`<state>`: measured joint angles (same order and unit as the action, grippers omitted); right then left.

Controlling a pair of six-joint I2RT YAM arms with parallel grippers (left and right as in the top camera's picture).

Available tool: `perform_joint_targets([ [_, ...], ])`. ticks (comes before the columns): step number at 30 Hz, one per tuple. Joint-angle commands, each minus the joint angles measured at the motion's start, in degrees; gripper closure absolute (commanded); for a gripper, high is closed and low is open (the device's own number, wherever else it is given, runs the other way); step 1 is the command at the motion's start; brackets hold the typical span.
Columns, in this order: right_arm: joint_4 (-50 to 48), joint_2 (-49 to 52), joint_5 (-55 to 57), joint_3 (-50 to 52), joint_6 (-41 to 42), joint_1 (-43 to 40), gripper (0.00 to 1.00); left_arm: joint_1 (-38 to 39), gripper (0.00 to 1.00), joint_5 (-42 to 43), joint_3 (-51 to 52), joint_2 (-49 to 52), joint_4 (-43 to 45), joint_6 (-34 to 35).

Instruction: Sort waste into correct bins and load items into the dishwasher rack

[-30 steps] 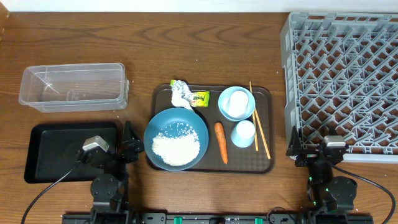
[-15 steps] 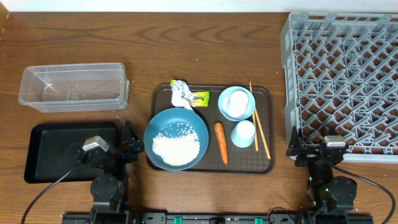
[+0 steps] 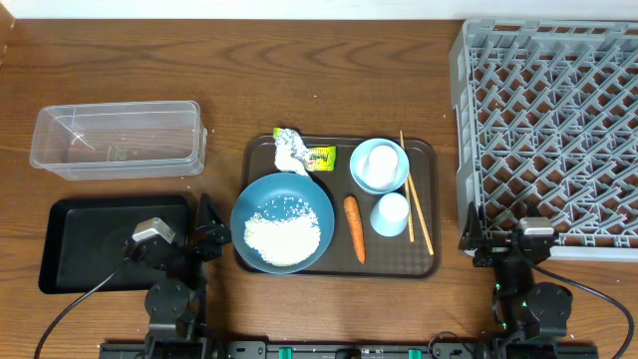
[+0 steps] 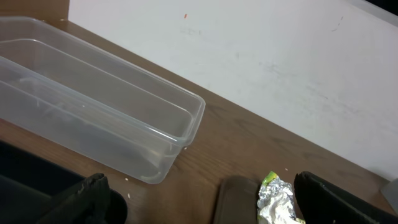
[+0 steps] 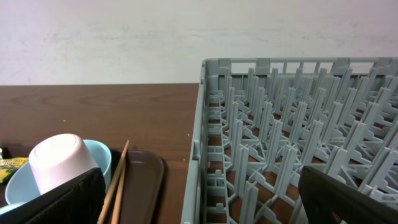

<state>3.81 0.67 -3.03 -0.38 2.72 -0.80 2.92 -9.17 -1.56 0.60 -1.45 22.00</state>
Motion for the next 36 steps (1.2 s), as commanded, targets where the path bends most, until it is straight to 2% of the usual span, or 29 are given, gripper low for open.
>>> perform_joint_targets([
  [1,0.3,-0.3,0.2,0.1,-0.7,-0.3,0.01,0.3,0.02,-0.3,1.3,-0.3,-1.8,-1.2],
  [7,0.2,-0.3,0.2,0.1,-0.7,-0.3,0.01,0.3,0.02,0.2,1.3,-0.3,-1.8,-0.3],
  [12,0.2,-0.3,0.2,0.1,-0.7,-0.3,0.01,0.3,0.02,18.2,1.3,-0.2,-1.8,12.9],
  [16,0.2,-0.3,0.2,0.1,-0.7,-0.3,0.01,0.3,0.02,30.8,1.3,0.1,-0.8,15.6],
  [20,0.2,-0.3,0.2,0.1,-0.7,-0.3,0.01,0.3,0.02,36.3,1.3,0.1,-0.6,20.6],
  [30,0.2,-0.3,0.2,0.1,-0.7,-0.3,0.01,0.3,0.02,43.1,0.7,0.1,-0.9,21.6],
  [33,0.2,-0.3,0.2,0.1,-0.7,-0.3,0.01,0.3,0.02,43.1,-1.0,0.2,-2.5,19.0],
  [36,0.3,-0.3,0.2,0.1,-0.7,-0.3,0.01,0.3,0.02,42.6,-4.3,1.3,-8.1,14.1],
])
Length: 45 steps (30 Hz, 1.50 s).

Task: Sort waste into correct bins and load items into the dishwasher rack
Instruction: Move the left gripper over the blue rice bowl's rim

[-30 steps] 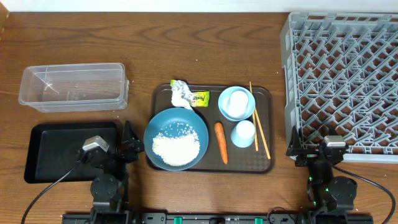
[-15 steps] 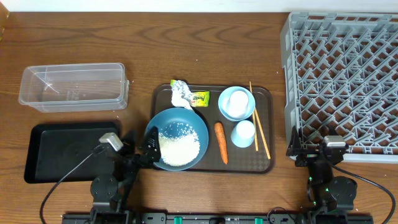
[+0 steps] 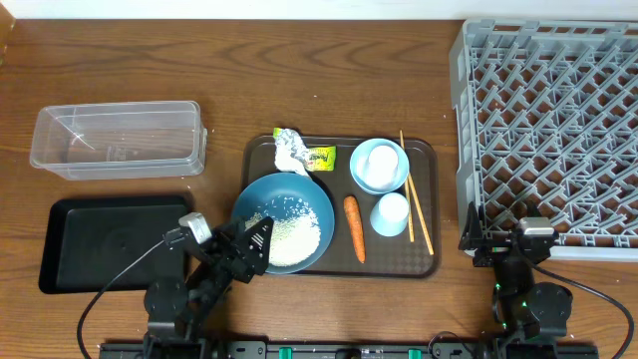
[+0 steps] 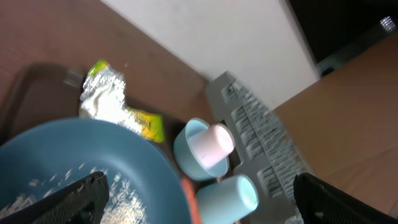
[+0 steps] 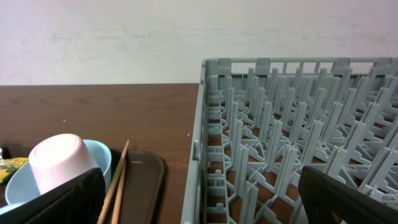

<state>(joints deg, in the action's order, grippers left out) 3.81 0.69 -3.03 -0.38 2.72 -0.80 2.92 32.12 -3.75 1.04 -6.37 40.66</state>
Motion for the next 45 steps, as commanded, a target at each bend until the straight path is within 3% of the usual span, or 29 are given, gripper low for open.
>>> perform_joint_targets([
  [1,0.2,-0.3,0.2,0.1,-0.7,-0.3,0.01,0.3,0.02,-0.1,-3.9,1.6,-6.6,-6.2],
  [8,0.3,-0.3,0.2,0.1,-0.7,-0.3,0.01,0.3,0.02,-10.0,-17.4,10.5,-24.5,-13.9],
  [24,0.2,-0.3,0.2,0.1,-0.7,-0.3,0.01,0.3,0.02,-11.9,-33.7,38.1,-38.5,-14.1],
  [33,0.2,-0.3,0.2,0.1,-0.7,-0.3,0.01,0.3,0.02,-11.8,-40.8,39.3,-40.7,-13.5],
  [37,0.2,-0.3,0.2,0.1,-0.7,-0.3,0.01,0.3,0.02,-11.0,-40.7,39.3,-40.4,-5.7],
  [40,0.3,-0.3,0.2,0.1,-0.7,-0.3,0.01,0.3,0.02,-7.0,-40.8,39.3,-39.0,-6.4],
  [45,0.2,-0.3,0.2,0.1,-0.7,-0.3,0.01,0.3,0.02,-7.1,-40.9,39.3,-39.8,-7.7],
])
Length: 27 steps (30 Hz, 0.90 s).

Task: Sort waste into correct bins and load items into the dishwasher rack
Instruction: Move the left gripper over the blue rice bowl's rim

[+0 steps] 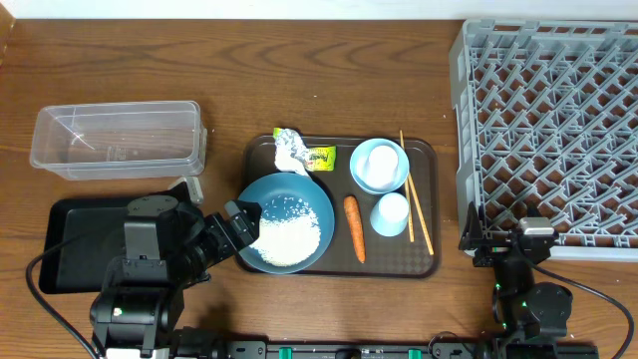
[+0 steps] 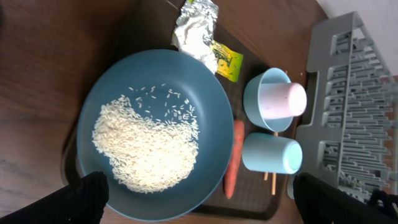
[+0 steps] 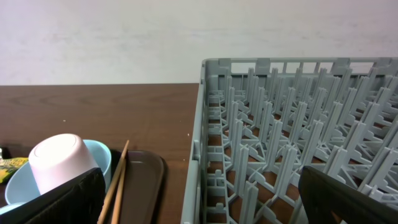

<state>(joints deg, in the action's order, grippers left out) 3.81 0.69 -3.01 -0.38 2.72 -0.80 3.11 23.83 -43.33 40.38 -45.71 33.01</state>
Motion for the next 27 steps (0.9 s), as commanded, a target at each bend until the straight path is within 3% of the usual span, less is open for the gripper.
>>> perform_joint_targets([
  [1,0.3,-0.3,0.2,0.1,-0.7,-0.3,0.01,0.2,0.02,1.1,-1.4,-0.1,-0.8,-0.2],
  [5,0.3,-0.3,0.2,0.1,-0.7,-0.3,0.01,0.3,0.02,0.2,-1.8,-0.1,-2.9,-0.4],
  [22,0.3,-0.3,0.2,0.1,-0.7,-0.3,0.01,8.5,0.02,-25.0,-11.0,1.8,-13.2,0.3],
  [27,0.2,-0.3,0.2,0.1,-0.7,-0.3,0.01,8.5,0.02,-24.9,-11.7,3.1,-10.5,3.3],
])
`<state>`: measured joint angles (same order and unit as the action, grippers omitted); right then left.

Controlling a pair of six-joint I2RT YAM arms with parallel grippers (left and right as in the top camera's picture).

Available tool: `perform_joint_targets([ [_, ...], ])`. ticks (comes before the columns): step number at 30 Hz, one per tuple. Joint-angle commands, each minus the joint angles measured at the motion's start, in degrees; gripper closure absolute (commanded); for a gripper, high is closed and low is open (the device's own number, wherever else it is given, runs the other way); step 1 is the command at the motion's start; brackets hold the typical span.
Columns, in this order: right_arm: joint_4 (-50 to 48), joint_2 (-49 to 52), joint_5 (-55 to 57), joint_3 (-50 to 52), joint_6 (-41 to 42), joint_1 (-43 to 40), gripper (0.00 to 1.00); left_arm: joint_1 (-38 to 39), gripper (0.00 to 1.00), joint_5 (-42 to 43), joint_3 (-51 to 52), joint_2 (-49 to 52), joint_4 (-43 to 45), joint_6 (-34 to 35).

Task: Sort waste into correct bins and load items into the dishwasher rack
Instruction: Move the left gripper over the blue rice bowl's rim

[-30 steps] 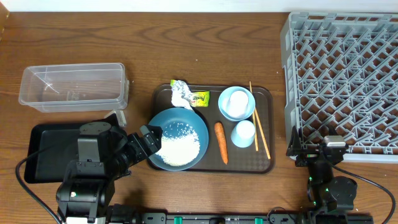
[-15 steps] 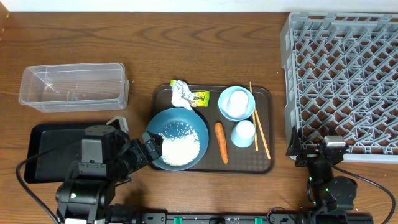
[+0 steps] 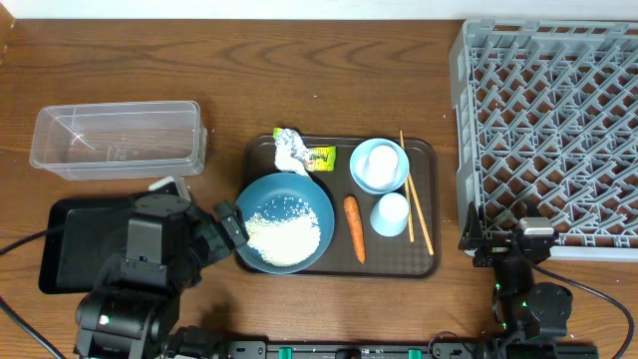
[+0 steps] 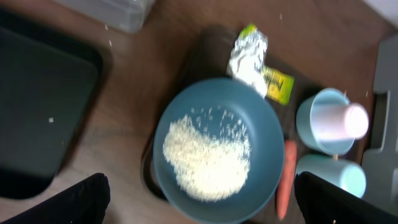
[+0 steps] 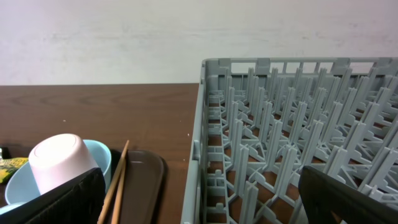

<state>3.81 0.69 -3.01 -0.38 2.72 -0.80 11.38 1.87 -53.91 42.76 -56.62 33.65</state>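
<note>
A blue plate of rice [image 3: 284,221] sits at the front left of the brown tray [image 3: 424,264]. Behind the plate lie crumpled foil [image 3: 290,149] and a yellow packet [image 3: 321,157]. A carrot [image 3: 352,227], a light blue bowl [image 3: 397,158] holding a pink cup [image 4: 356,121], a blue cup [image 3: 390,213] and chopsticks [image 3: 417,195] fill the tray's right side. My left gripper [image 4: 202,210] hangs open above the plate's left edge, holding nothing. My right gripper [image 5: 199,206] rests open at the front corner of the grey dishwasher rack [image 3: 548,120].
A clear plastic container [image 3: 118,138] stands at the back left. A black tray [image 3: 70,244] lies in front of it, partly under my left arm. The rack fills the right side of the table.
My left arm has shifted slightly left. Its camera has turned, so its view now takes in the black tray and the clear container's edge beside the plate. The right arm has not moved.
My left arm first rested low by the black tray, facing the clear container. Then it leaned right over the plate's left edge. Later it stood raised, looking straight down on plate and tray, and it hangs there now. Nothing on the table has moved.
</note>
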Motion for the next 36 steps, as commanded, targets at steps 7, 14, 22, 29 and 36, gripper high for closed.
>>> perform_joint_targets([
  [7,0.2,-0.3,0.2,0.1,-0.7,-0.3,0.01,0.3,0.02,-2.3,-1.1,1.6,0.5,5.9],
  [14,0.3,-0.3,0.2,0.1,-0.7,-0.3,0.01,0.3,0.02,4.4,-1.1,3.5,0.1,5.4],
  [22,0.2,-0.3,0.2,0.1,-0.7,-0.3,0.01,1.8,0.02,9.6,-1.1,9.6,0.2,-3.2],
  [29,0.2,-0.3,0.2,0.1,-0.7,-0.3,0.01,5.1,0.02,9.0,-1.1,16.2,2.0,-6.3],
  [36,0.2,-0.3,0.2,0.1,-0.7,-0.3,0.01,6.7,0.03,9.1,-1.1,23.1,3.2,-6.3],
])
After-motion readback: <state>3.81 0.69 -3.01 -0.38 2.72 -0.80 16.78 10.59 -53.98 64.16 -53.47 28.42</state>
